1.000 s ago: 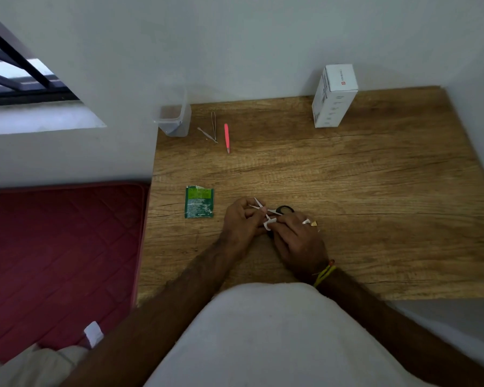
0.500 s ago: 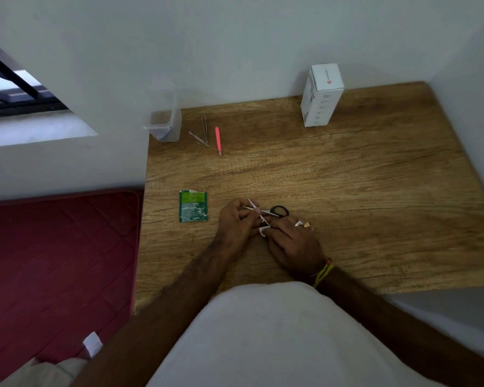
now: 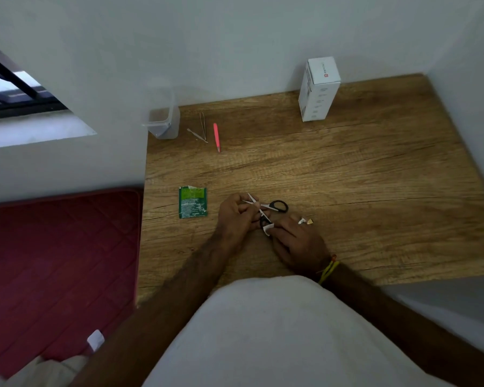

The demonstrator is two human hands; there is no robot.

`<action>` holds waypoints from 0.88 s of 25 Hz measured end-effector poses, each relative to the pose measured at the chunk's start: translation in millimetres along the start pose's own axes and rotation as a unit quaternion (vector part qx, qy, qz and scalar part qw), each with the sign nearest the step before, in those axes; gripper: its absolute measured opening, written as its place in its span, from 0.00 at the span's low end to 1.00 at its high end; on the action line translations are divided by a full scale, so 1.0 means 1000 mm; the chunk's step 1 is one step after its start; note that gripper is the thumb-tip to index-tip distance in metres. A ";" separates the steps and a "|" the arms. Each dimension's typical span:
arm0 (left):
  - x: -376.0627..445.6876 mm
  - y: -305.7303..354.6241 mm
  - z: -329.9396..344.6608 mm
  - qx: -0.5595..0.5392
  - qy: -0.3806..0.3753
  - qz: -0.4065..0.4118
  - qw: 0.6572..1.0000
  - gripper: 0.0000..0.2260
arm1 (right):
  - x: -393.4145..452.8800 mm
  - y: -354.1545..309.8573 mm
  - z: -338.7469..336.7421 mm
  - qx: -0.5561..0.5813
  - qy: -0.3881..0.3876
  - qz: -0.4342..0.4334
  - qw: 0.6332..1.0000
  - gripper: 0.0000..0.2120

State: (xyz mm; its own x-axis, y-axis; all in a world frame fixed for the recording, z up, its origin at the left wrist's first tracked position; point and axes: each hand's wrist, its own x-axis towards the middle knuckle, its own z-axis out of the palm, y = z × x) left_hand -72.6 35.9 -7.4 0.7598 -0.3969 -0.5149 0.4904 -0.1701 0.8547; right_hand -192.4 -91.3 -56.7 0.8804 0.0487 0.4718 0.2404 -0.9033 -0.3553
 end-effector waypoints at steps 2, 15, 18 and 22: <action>0.000 0.001 0.000 -0.003 0.001 -0.003 1.000 0.07 | -0.002 0.001 0.000 -0.006 -0.001 -0.011 1.000 0.11; 0.001 0.001 0.003 0.012 0.001 -0.007 1.000 0.08 | -0.005 0.004 -0.005 0.029 0.016 0.039 0.999 0.09; 0.000 0.002 0.001 0.010 0.002 -0.007 1.000 0.09 | -0.002 0.003 -0.003 0.032 0.021 0.053 0.998 0.09; 0.000 0.002 0.000 0.013 -0.004 -0.007 1.000 0.08 | -0.001 0.006 -0.001 0.038 0.019 0.053 0.998 0.09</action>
State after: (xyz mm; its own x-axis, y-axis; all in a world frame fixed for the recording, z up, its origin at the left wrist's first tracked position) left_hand -71.6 36.0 -5.5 0.7492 -0.4014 -0.5268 0.4901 -0.1991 0.8486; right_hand -192.1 -97.4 -58.6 0.8869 -0.0619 0.4578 0.1788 -0.8677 -0.4637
